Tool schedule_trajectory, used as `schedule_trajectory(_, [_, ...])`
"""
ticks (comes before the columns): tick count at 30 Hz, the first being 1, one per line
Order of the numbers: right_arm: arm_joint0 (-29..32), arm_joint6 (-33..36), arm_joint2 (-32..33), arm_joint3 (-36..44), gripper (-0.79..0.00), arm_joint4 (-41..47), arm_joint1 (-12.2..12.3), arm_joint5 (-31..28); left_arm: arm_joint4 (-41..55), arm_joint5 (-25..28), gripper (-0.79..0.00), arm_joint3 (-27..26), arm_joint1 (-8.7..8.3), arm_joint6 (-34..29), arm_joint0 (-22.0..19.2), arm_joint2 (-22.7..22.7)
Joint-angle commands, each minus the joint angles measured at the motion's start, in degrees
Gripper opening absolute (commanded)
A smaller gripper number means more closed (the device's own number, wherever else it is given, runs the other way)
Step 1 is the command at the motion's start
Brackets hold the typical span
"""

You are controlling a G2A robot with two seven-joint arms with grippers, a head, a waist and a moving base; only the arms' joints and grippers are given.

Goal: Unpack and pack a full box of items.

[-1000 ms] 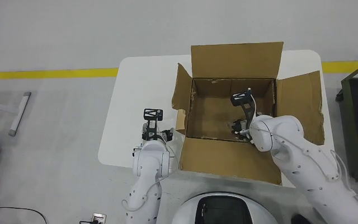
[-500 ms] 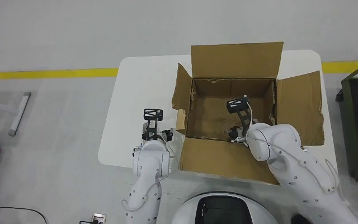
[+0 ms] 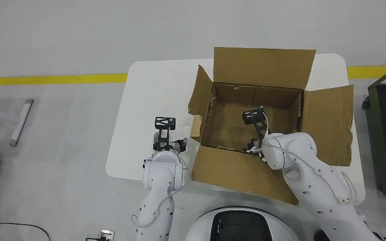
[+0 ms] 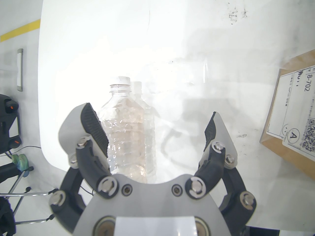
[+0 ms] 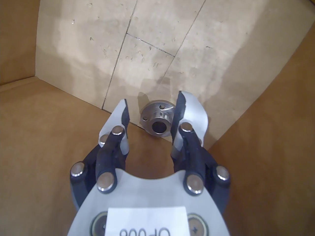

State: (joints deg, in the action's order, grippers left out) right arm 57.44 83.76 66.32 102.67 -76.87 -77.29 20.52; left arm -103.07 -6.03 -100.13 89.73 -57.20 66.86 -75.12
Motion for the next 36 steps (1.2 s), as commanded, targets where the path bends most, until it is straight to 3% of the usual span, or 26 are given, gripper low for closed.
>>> schedule_trajectory(1, [0.0, 0.4, 0.3, -0.5, -0.446, -0.3, -0.5, -0.4, 0.0, 0.0, 0.000, 0.0, 0.00, 0.0, 0.0, 0.0])
schedule_trajectory(15, [0.4, 4.1, 2.2, -2.3, -0.394, -3.7, -3.7, -4.1, 0.0, 0.0, 0.000, 0.0, 0.00, 0.0, 0.0, 0.0])
schedule_trajectory(17, [0.3, 4.2, 2.5, -2.9, -0.234, -3.9, -4.0, -4.2, 0.0, 0.0, 0.000, 0.0, 0.00, 0.0, 0.0, 0.0])
schedule_trajectory(18, [0.1, 4.2, 2.7, -3.1, -0.206, -4.3, -4.1, -4.2, 0.0, 0.0, 0.000, 0.0, 0.00, 0.0, 0.0, 0.0])
schedule_trajectory(21, [-0.1, 4.2, 2.9, -3.4, -0.314, -4.5, -4.4, -4.2, 0.0, 0.0, 0.000, 0.0, 0.00, 0.0, 0.0, 0.0])
schedule_trajectory(25, [-0.5, 4.2, 2.7, -4.4, -0.348, -4.6, -4.7, -4.2, 0.0, 0.0, 0.000, 0.0, 0.00, 0.0, 0.0, 0.0])
schedule_trajectory(26, [-0.5, 4.2, 2.5, -4.6, -0.400, -4.6, -4.8, -4.2, 0.0, 0.0, 0.000, 0.0, 0.00, 0.0, 0.0, 0.0])
schedule_trajectory(36, [-0.9, 4.2, 1.1, -6.5, -0.413, -4.4, -4.9, -4.3, 0.0, 0.0, 0.000, 0.0, 0.00, 0.0, 0.0, 0.0])
